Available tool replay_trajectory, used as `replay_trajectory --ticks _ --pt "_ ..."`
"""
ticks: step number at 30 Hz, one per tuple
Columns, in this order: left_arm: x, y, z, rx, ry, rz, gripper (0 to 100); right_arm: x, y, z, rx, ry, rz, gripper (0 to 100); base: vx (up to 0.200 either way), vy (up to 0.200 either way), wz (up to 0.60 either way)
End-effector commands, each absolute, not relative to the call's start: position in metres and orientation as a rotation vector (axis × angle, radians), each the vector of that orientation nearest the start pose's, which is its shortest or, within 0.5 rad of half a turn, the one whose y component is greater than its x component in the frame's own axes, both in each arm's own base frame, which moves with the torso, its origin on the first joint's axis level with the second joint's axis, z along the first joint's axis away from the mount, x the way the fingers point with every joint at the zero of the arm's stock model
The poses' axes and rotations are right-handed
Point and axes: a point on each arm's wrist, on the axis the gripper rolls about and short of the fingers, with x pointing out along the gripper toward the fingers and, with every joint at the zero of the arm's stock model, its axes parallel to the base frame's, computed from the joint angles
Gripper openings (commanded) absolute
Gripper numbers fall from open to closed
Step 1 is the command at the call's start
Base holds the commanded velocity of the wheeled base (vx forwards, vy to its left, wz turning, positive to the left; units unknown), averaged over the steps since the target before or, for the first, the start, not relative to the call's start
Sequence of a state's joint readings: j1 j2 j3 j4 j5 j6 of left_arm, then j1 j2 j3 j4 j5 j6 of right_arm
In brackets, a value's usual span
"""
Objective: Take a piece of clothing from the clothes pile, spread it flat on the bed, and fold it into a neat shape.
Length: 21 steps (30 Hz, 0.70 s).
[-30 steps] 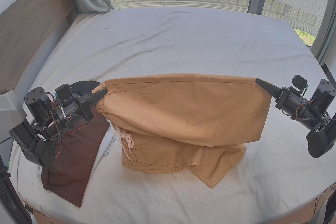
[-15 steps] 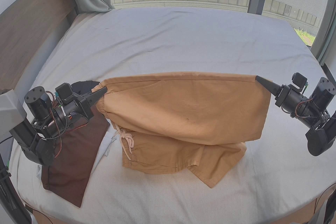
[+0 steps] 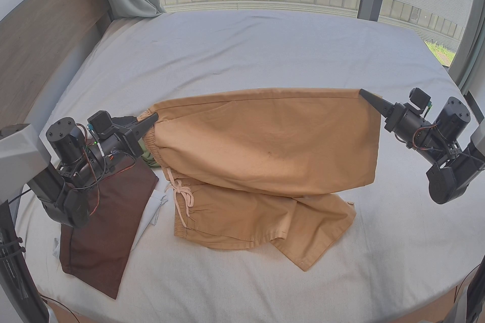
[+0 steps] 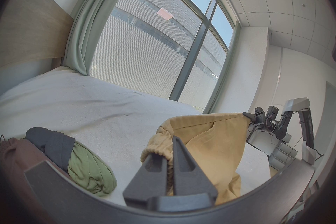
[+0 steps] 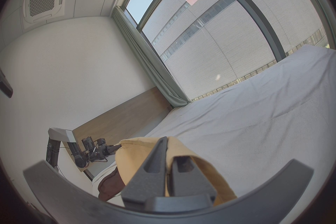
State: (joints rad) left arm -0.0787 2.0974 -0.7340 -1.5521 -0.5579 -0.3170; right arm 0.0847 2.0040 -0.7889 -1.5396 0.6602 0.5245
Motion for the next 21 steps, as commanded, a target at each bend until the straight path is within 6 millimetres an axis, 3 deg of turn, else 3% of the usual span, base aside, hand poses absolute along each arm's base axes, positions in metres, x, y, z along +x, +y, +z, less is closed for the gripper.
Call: replay_trajectory --ticks 1,13,21 --pt "0.374 -0.042 0.103 -0.267 -0.061 -0.642 0 0.372 0.045 0.153 0.42 -0.11 0.802 0 0.0 0.0 0.0" --pt "0.411 -0.045 0.093 -0.323 -0.115 -0.576 0 0.412 0.042 0.13 0.448 -0.107 0.789 0 0.0 0.0 0.0" --pt "0.437 -0.056 0.072 -0.345 -0.135 -0.549 0 0.439 0.041 0.116 0.488 -0.116 0.795 0 0.0 0.0 0.0"
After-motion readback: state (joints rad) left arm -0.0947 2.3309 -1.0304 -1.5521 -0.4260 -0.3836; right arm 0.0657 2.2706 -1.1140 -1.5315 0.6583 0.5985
